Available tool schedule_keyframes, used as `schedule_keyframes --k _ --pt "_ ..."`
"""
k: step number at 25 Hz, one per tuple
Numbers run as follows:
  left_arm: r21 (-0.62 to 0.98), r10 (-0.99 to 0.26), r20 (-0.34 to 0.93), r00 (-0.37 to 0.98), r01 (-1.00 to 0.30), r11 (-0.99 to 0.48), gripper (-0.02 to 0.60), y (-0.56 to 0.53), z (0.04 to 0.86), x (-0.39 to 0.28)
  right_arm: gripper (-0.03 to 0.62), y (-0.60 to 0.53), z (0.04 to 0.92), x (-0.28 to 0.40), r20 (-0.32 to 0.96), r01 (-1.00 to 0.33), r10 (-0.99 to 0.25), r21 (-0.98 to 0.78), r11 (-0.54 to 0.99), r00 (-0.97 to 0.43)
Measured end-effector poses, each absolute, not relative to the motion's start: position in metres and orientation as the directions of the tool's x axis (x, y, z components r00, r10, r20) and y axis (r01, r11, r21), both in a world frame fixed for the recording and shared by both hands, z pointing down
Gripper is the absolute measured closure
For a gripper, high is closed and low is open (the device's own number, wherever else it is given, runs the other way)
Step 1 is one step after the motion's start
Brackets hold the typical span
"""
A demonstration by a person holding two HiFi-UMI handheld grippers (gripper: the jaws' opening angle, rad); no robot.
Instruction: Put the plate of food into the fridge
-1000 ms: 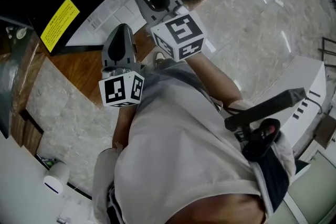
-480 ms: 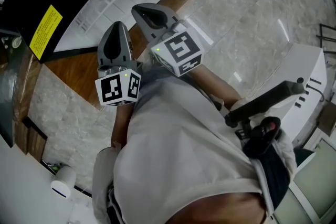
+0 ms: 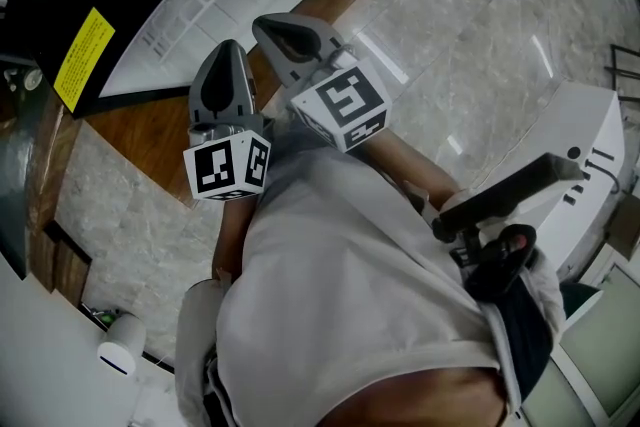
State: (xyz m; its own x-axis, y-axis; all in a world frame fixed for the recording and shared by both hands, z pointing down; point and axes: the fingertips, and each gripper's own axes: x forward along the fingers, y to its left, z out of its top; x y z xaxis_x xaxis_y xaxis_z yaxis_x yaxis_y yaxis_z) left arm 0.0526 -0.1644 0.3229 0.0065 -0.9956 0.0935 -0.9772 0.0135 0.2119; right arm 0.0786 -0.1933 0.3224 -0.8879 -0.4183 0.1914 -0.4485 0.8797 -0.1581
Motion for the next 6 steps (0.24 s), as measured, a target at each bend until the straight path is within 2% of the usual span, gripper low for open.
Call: schedule_keyframes --k 6 --pt "0.213 -0.996 0.092 0.016 -0.977 0.004 0.555 -0.1660 0.3227 0.0545 0.576 -0.1911 0.3229 0.0792 0.195 -0.447 -0.418 -0.140 0.884 -0.888"
